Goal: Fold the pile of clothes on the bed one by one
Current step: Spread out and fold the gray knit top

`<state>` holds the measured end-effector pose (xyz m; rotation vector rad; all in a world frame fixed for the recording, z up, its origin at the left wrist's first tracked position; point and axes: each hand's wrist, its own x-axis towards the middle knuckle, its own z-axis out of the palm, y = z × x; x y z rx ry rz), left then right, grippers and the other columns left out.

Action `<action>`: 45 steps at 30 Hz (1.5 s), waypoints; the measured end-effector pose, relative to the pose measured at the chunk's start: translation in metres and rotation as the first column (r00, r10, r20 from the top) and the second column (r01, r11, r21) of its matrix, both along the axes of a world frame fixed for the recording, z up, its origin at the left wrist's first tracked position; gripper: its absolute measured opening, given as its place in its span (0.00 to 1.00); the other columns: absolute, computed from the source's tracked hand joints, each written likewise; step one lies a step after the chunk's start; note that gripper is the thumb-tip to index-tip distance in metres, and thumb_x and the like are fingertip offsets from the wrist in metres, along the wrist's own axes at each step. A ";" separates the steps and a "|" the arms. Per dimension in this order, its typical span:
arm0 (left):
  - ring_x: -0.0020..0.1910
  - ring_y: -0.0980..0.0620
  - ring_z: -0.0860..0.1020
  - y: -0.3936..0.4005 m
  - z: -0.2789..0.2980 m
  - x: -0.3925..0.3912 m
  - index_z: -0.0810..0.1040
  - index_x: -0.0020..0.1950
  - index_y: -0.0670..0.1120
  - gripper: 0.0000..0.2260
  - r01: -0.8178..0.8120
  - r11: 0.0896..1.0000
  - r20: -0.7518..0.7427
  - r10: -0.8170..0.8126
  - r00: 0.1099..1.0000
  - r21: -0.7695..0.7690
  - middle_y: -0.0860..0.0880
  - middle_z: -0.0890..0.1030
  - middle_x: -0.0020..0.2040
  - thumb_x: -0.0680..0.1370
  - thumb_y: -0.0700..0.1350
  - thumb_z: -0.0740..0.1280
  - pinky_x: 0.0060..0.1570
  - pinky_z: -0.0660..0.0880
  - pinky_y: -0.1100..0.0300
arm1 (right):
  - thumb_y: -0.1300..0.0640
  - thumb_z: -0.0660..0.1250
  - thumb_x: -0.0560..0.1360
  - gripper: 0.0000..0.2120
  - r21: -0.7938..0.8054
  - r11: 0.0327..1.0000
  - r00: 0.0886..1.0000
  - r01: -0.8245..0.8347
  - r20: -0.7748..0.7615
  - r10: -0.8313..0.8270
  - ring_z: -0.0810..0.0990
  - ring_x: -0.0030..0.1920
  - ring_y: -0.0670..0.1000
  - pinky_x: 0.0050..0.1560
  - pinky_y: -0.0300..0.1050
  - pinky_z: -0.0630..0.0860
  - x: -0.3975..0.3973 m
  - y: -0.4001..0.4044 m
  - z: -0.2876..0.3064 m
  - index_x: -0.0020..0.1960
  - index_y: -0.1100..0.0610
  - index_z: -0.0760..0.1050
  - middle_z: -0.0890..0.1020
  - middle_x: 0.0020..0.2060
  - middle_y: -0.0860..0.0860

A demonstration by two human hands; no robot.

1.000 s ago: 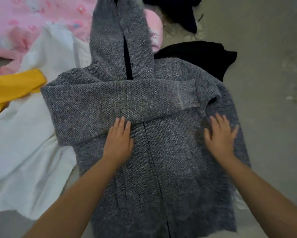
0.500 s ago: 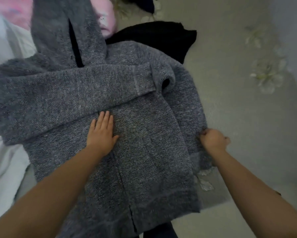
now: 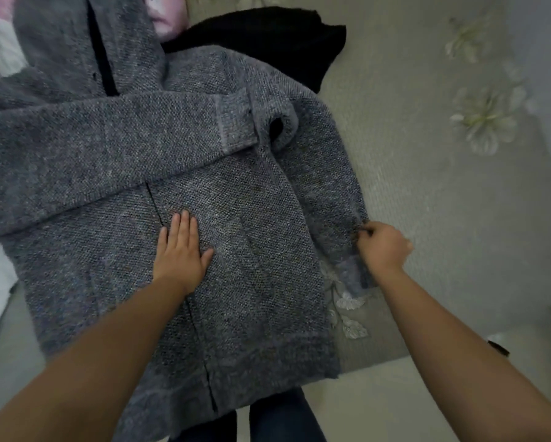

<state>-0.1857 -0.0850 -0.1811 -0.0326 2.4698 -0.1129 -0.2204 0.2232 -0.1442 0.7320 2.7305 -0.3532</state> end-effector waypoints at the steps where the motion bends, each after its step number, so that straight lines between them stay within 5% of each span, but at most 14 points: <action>1: 0.74 0.46 0.35 0.000 0.003 -0.002 0.35 0.74 0.40 0.31 0.005 1.000 0.008 -0.005 1.000 -0.005 0.43 0.35 0.75 0.80 0.58 0.42 0.71 0.36 0.52 | 0.60 0.61 0.74 0.12 -0.006 0.998 0.997 0.068 -0.039 -0.068 0.77 0.51 0.60 0.56 0.48 0.63 -0.009 0.010 0.012 0.53 0.57 0.80 0.82 0.49 0.60; 5: 0.74 0.46 0.36 -0.010 0.030 -0.021 0.37 0.74 0.41 0.30 0.058 0.998 -0.044 -0.058 0.997 0.001 0.43 0.36 0.75 0.81 0.57 0.45 0.72 0.39 0.52 | 0.58 0.61 0.75 0.13 -0.054 0.983 0.972 0.176 -0.146 -0.182 0.76 0.57 0.61 0.59 0.50 0.68 -0.070 0.024 0.076 0.57 0.58 0.78 0.80 0.55 0.60; 11: 0.74 0.46 0.38 -0.048 0.102 -0.055 0.41 0.75 0.40 0.29 -0.048 0.996 -0.288 0.069 0.955 0.077 0.43 0.40 0.76 0.81 0.52 0.50 0.72 0.41 0.52 | 0.58 0.60 0.77 0.12 -0.250 0.933 0.876 -0.257 -0.468 0.116 0.77 0.53 0.56 0.54 0.46 0.70 -0.126 -0.113 0.162 0.55 0.58 0.79 0.82 0.51 0.56; 16: 0.75 0.44 0.45 -0.130 0.155 -0.027 0.51 0.74 0.38 0.27 -0.221 0.956 -0.431 0.284 0.856 0.192 0.41 0.48 0.76 0.80 0.47 0.56 0.72 0.45 0.51 | 0.63 0.63 0.75 0.10 -0.548 0.642 0.782 -0.536 -0.610 0.132 0.77 0.47 0.51 0.45 0.35 0.67 -0.125 -0.270 0.212 0.53 0.64 0.79 0.82 0.48 0.58; 20: 0.75 0.41 0.50 -0.204 0.171 0.013 0.55 0.73 0.36 0.27 -0.392 0.903 -0.449 0.429 0.784 0.178 0.38 0.54 0.75 0.79 0.45 0.59 0.71 0.51 0.49 | 0.62 0.63 0.76 0.12 -0.749 0.307 0.802 -0.587 -0.486 0.347 0.75 0.50 0.47 0.47 0.29 0.71 -0.095 -0.361 0.208 0.59 0.63 0.74 0.79 0.54 0.56; 22: 0.74 0.41 0.50 -0.235 0.170 0.031 0.54 0.73 0.35 0.27 -0.460 0.874 -0.434 0.478 0.763 0.154 0.37 0.54 0.75 0.79 0.45 0.59 0.70 0.51 0.48 | 0.61 0.60 0.78 0.15 -0.779 0.298 0.801 -0.552 -0.394 0.451 0.74 0.54 0.47 0.52 0.33 0.69 -0.080 -0.382 0.187 0.64 0.60 0.70 0.77 0.58 0.54; 28: 0.75 0.42 0.50 -0.264 0.133 0.050 0.53 0.73 0.35 0.27 -0.496 0.842 -0.363 0.540 0.760 0.214 0.38 0.54 0.75 0.80 0.46 0.57 0.71 0.51 0.51 | 0.60 0.57 0.79 0.13 -0.563 0.625 0.827 -0.541 -0.221 0.517 0.74 0.42 0.48 0.41 0.39 0.70 -0.069 -0.357 0.106 0.60 0.60 0.74 0.79 0.54 0.56; 32: 0.74 0.43 0.53 -0.251 0.098 0.040 0.53 0.74 0.37 0.29 -0.484 0.823 -0.308 0.562 0.768 0.297 0.39 0.55 0.74 0.79 0.49 0.59 0.71 0.55 0.51 | 0.58 0.60 0.78 0.15 -0.365 0.723 0.801 -0.587 -0.133 0.583 0.75 0.57 0.55 0.53 0.43 0.71 -0.078 -0.322 0.070 0.64 0.59 0.72 0.76 0.60 0.55; 37: 0.75 0.45 0.49 -0.251 0.064 0.016 0.46 0.76 0.44 0.34 -0.401 0.896 -0.334 0.443 0.832 0.189 0.43 0.48 0.76 0.77 0.51 0.63 0.71 0.54 0.52 | 0.50 0.63 0.76 0.32 0.116 0.568 0.580 -0.814 0.170 0.796 0.56 0.73 0.54 0.70 0.55 0.57 -0.089 -0.292 0.035 0.74 0.51 0.52 0.57 0.73 0.51; 41: 0.72 0.43 0.58 -0.260 0.051 -0.006 0.52 0.75 0.43 0.30 -0.355 0.921 -0.336 0.389 0.858 0.160 0.42 0.57 0.74 0.77 0.43 0.62 0.66 0.62 0.49 | 0.60 0.59 0.78 0.31 0.183 0.509 0.540 -0.841 0.232 0.809 0.47 0.75 0.55 0.73 0.53 0.50 -0.098 -0.284 0.015 0.75 0.52 0.46 0.48 0.76 0.52; 45: 0.41 0.32 0.79 -0.271 0.064 -0.027 0.74 0.58 0.29 0.24 -0.095 0.965 -0.479 0.206 0.853 0.245 0.30 0.79 0.49 0.62 0.25 0.72 0.34 0.77 0.44 | 0.64 0.53 0.79 0.25 0.205 0.478 0.513 -0.854 0.183 0.839 0.54 0.74 0.54 0.72 0.46 0.54 -0.110 -0.280 0.012 0.75 0.55 0.53 0.55 0.75 0.53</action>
